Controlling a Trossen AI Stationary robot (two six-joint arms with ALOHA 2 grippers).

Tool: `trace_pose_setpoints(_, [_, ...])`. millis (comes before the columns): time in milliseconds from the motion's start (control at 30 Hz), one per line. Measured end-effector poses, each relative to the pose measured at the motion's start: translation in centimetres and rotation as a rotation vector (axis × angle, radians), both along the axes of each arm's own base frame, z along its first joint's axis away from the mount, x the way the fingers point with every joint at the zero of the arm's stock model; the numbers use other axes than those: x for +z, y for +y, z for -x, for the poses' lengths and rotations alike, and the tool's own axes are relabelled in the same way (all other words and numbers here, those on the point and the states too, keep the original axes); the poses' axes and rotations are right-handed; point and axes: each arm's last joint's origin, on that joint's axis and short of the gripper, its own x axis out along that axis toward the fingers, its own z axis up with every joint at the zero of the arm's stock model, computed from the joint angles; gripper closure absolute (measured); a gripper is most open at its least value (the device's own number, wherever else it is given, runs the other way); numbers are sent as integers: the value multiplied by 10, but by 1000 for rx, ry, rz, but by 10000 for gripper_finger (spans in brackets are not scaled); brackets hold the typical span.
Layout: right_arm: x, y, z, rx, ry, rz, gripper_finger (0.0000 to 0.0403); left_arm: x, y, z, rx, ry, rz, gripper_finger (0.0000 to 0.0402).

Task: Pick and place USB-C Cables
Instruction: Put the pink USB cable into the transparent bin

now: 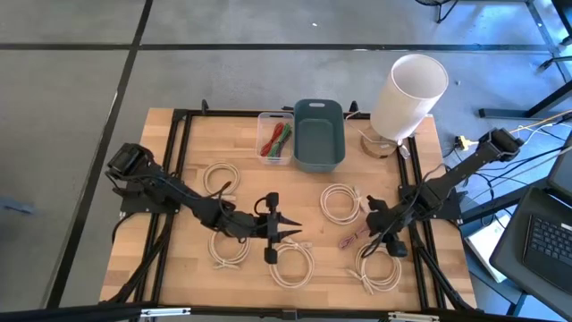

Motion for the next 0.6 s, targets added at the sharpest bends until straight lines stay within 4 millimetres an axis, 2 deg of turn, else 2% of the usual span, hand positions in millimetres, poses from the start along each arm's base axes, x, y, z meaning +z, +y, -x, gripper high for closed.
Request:
trace_pose_setpoints(133, [-5,1,-6,10,-24,64,237,0,0,0,2,0,-2,314])
trace_pose_setpoints(233, [-10,3,-12,21,-42,106,222,0,0,0,5,0,-4,307])
trace_pose_setpoints(433, [-24,9,-24,57,-71,201,219,0,0,0,1,1,-1,312])
trace_pose_setpoints(600, [-37,12,-30,69,-45,260,229,0,0,0,0,2,69,313])
